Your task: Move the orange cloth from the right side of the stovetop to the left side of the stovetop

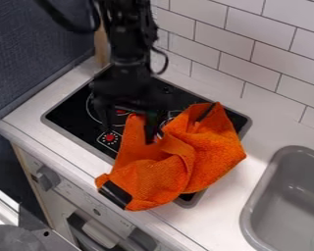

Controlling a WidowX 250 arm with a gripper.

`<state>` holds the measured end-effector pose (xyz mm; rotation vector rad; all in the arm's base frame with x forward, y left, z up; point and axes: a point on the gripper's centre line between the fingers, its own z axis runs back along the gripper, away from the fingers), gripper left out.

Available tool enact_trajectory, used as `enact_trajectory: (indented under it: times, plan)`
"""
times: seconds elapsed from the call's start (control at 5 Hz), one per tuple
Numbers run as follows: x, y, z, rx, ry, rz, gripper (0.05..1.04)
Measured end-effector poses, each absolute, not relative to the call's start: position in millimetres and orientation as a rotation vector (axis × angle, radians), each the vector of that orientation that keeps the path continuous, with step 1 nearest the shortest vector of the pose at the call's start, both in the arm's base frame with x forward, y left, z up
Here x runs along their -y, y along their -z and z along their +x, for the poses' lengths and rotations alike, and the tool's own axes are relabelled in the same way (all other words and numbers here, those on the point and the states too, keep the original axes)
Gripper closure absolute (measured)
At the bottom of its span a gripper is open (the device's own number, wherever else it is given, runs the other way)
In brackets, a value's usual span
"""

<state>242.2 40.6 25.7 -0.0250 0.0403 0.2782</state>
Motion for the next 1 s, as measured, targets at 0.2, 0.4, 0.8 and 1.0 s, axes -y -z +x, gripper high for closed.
enact_trajectory:
  times: [0.2, 0.4, 0.8, 1.0]
  plan:
    - [-51, -19, 243, 0.012, -0.298, 0.001, 0.083]
    - [-56, 4, 246, -0.018, -0.239, -0.076, 0.083]
    - [-51, 19, 256, -0.129, -0.228, -0.048, 0.134]
    - [-50, 20, 256, -0.113, -0.232, -0.05, 0.409]
